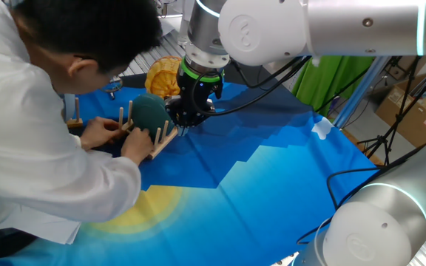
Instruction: Take the dish off the dish rack
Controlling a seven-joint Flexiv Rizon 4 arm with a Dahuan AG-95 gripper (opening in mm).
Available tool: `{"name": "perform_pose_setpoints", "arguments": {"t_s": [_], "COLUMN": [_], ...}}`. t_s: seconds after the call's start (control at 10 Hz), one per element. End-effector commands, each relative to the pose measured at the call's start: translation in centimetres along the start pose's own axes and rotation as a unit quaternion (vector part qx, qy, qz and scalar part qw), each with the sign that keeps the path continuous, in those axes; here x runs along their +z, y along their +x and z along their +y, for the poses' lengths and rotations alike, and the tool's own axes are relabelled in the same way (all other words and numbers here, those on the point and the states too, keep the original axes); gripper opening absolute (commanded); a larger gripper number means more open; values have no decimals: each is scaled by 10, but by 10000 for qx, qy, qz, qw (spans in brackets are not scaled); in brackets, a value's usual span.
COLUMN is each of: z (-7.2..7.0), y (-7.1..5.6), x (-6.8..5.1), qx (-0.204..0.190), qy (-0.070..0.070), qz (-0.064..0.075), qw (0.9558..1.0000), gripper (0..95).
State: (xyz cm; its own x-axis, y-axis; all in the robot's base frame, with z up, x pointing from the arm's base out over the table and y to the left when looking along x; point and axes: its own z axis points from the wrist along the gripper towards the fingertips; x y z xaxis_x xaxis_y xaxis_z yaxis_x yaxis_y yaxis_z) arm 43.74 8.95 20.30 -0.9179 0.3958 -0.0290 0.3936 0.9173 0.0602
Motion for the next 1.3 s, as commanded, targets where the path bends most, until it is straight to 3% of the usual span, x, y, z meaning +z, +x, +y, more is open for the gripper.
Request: {"name": "perform_pose_setpoints", "arguments": {"t_s": [0.1, 0.6, 1.3], "z": [0, 4, 4], "y": [0, -9, -11], "x": [0, -4, -6], "qx": [-12, -42, -88], "qy": [-2, 10, 21], "qz": [16, 40, 62], "qw": [10000, 10000, 9999], "gripper": [0, 0, 0]}}
